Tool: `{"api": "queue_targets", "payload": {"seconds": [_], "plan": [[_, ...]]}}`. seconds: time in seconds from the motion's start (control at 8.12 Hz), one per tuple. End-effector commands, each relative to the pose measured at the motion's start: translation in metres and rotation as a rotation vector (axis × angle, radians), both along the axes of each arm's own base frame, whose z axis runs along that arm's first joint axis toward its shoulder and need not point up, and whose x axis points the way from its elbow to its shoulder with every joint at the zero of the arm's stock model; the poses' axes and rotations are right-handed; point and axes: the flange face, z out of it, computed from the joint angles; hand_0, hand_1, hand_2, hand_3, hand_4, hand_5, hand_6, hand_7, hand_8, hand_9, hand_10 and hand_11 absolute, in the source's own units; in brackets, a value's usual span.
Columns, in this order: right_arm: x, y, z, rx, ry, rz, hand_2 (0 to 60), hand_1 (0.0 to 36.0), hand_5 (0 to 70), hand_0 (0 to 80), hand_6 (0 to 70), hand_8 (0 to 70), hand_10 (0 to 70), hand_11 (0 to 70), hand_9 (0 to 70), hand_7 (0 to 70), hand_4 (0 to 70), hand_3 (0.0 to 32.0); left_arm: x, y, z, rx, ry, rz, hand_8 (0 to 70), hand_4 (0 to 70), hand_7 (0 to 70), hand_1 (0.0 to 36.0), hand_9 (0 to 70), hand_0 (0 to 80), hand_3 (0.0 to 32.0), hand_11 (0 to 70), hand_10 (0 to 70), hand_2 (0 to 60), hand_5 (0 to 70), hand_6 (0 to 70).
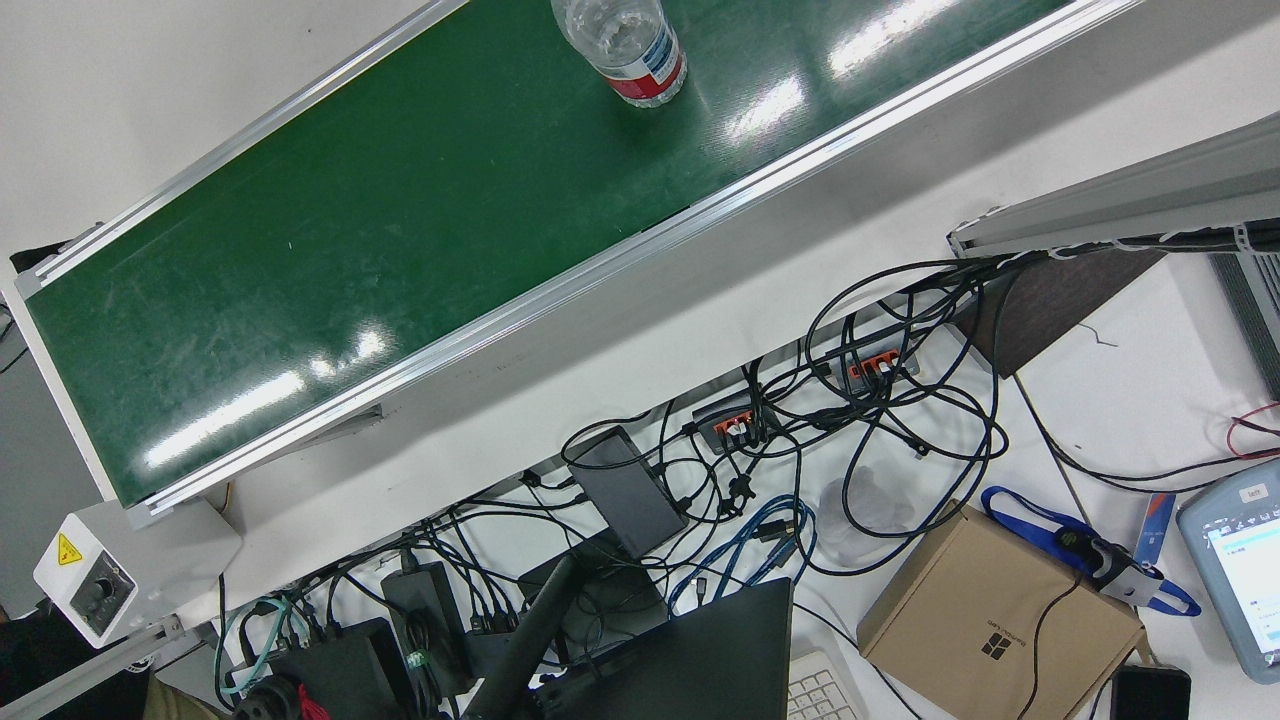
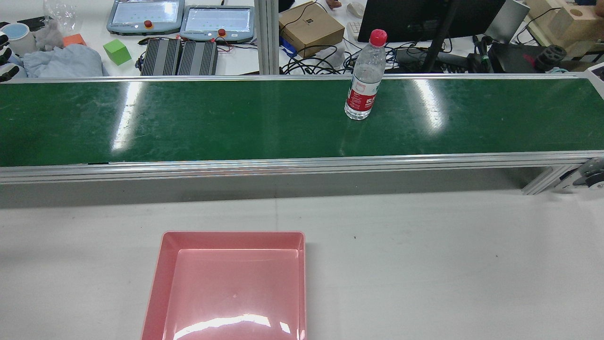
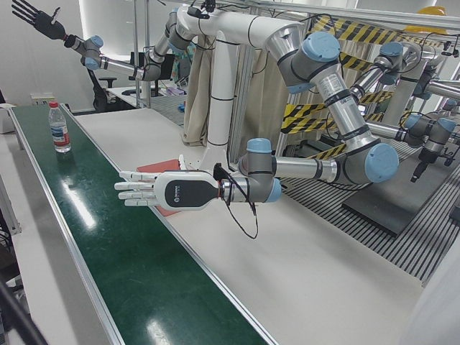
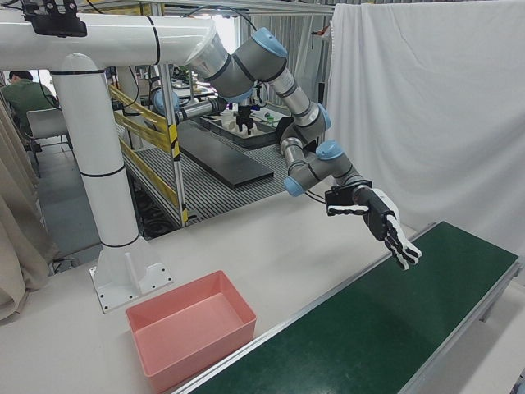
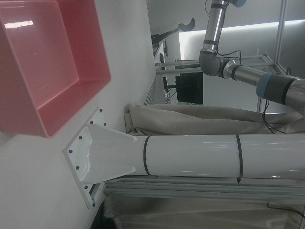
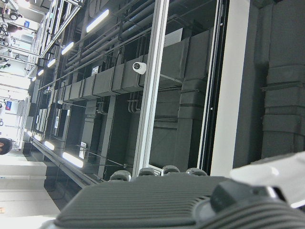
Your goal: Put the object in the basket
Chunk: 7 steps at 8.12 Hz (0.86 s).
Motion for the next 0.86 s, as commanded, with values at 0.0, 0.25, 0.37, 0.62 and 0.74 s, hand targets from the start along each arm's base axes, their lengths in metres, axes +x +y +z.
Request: {"api": "queue_targets", "payload": {"seconds": [0.0, 0.25, 0.37, 0.62, 0.74], "plan": [[0.000, 0.000, 0.000, 0.000, 0.000, 0.000, 0.0, 0.0, 0.0, 0.0, 0.0, 0.0, 0.0, 0.0, 0.0, 0.0, 0.0, 0.0, 0.028, -0.005, -0.012, 0.019, -0.030, 0.031, 1.5, 6.7, 0.0, 8.7, 0.3, 51.9, 0.0, 6.6, 3.5, 0.0, 8.8, 0.0], [0.000, 0.000, 0.000, 0.000, 0.000, 0.000, 0.0, 0.0, 0.0, 0.0, 0.0, 0.0, 0.0, 0.0, 0.0, 0.0, 0.0, 0.0, 0.029, -0.007, -0.014, 0.021, -0.029, 0.031, 1.5, 6.5, 0.0, 8.8, 0.4, 51.5, 0.0, 6.7, 3.6, 0.0, 9.0, 0.0], [0.000, 0.000, 0.000, 0.000, 0.000, 0.000, 0.0, 0.0, 0.0, 0.0, 0.0, 0.0, 0.0, 0.0, 0.0, 0.0, 0.0, 0.0, 0.029, -0.007, -0.013, 0.018, -0.030, 0.030, 1.7, 6.5, 0.0, 8.5, 0.6, 51.2, 0.0, 6.7, 3.6, 0.0, 9.2, 0.0], [0.001, 0.000, 0.000, 0.000, 0.000, 0.001, 0.0, 0.0, 0.0, 0.0, 0.0, 0.0, 0.0, 0.0, 0.0, 0.0, 0.0, 0.0, 0.032, -0.011, -0.021, 0.025, -0.026, 0.028, 1.7, 6.4, 0.0, 7.9, 0.6, 51.0, 0.0, 7.0, 3.8, 0.0, 8.8, 0.0], [0.000, 0.000, 0.000, 0.000, 0.000, 0.000, 0.0, 0.0, 0.0, 0.0, 0.0, 0.0, 0.0, 0.0, 0.0, 0.0, 0.0, 0.0, 0.035, -0.018, -0.033, 0.029, -0.023, 0.028, 1.6, 7.0, 0.0, 8.4, 0.6, 51.4, 0.0, 7.0, 3.8, 0.0, 9.4, 0.0]]}}
